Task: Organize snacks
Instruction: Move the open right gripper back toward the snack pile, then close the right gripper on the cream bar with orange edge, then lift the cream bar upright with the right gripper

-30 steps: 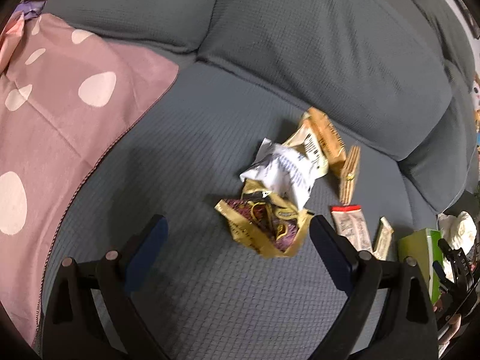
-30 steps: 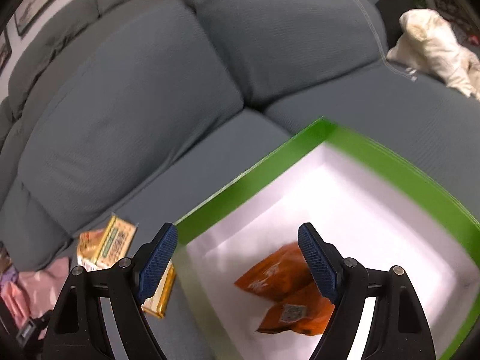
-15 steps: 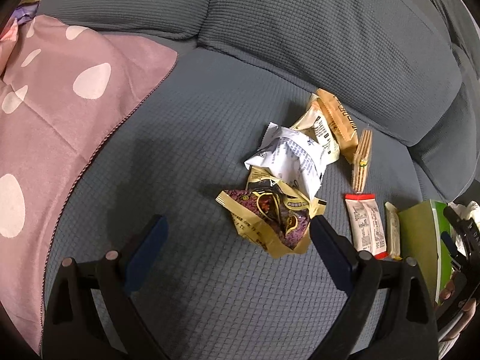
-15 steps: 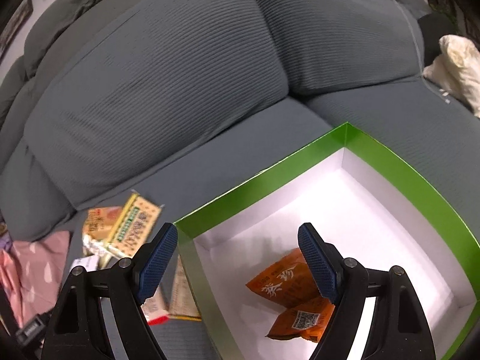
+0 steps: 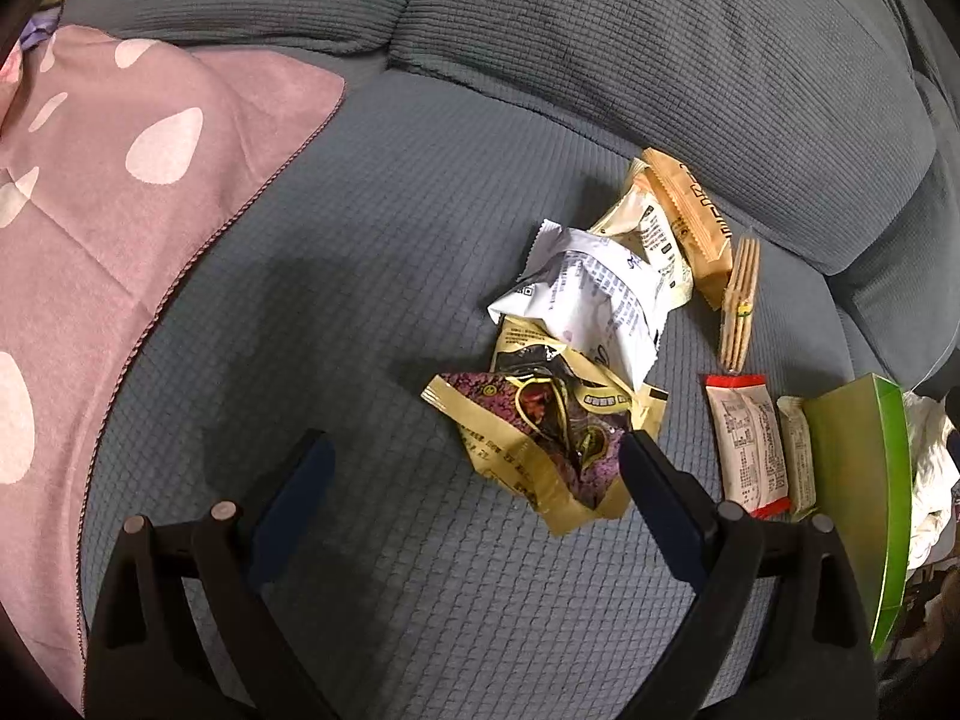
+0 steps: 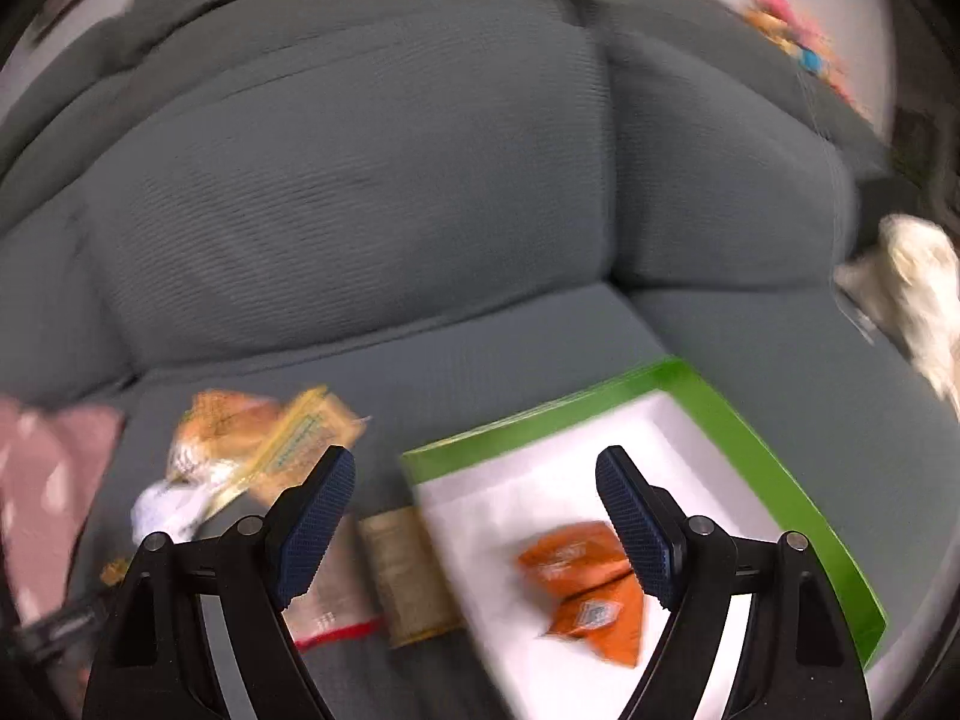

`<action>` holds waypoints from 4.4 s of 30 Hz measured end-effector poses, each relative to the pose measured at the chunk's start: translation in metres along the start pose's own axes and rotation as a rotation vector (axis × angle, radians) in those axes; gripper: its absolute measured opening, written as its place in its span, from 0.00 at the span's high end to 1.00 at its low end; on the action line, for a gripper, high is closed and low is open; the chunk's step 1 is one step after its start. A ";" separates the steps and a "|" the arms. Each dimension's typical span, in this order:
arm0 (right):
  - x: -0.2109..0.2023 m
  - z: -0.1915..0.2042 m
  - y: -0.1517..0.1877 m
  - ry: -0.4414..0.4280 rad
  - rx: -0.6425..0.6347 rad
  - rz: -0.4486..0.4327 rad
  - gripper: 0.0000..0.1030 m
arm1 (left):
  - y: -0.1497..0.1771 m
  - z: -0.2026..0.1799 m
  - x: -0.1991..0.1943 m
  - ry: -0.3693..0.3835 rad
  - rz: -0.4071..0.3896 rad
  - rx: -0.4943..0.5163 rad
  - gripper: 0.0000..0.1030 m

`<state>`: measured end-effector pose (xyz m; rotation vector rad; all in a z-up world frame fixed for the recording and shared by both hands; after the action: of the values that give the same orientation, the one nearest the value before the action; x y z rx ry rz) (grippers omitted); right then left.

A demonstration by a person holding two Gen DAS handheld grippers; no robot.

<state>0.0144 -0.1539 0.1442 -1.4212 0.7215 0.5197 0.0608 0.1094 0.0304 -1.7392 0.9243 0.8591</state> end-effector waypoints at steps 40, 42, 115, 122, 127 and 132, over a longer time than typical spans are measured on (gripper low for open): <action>0.114 0.052 0.008 0.055 -0.202 0.486 0.46 | 0.014 -0.021 -0.021 0.073 -0.034 0.102 0.07; 0.121 0.046 0.007 0.063 -0.166 0.509 0.46 | 0.014 -0.021 -0.022 0.077 -0.034 0.099 0.07; 0.014 0.042 0.074 -0.487 0.104 0.083 0.62 | 0.088 -0.130 -0.041 0.345 -0.144 0.444 0.76; 0.002 0.043 0.069 -0.491 0.080 -0.008 0.62 | 0.090 -0.128 -0.053 0.351 -0.213 0.462 0.76; -0.005 0.046 0.068 -0.485 0.063 -0.056 0.62 | 0.088 -0.129 -0.057 0.356 -0.259 0.469 0.76; -0.021 0.044 0.066 -0.471 0.045 -0.116 0.62 | 0.090 -0.129 -0.067 0.390 -0.326 0.473 0.76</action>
<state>-0.0415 -0.1017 0.1136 -1.2261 0.2697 0.7102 -0.0310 -0.0219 0.0896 -1.5933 0.9624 0.0711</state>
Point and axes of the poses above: each gripper's, at about its wrist camera, not at the fingertips, and x roughly the way its jaws point, z to its left, y to its underside, the point moved 2 cm from there along x, roughly the way its jaws point, and after that the axes turned 3 degrees about -x, right-handed, at the moved point
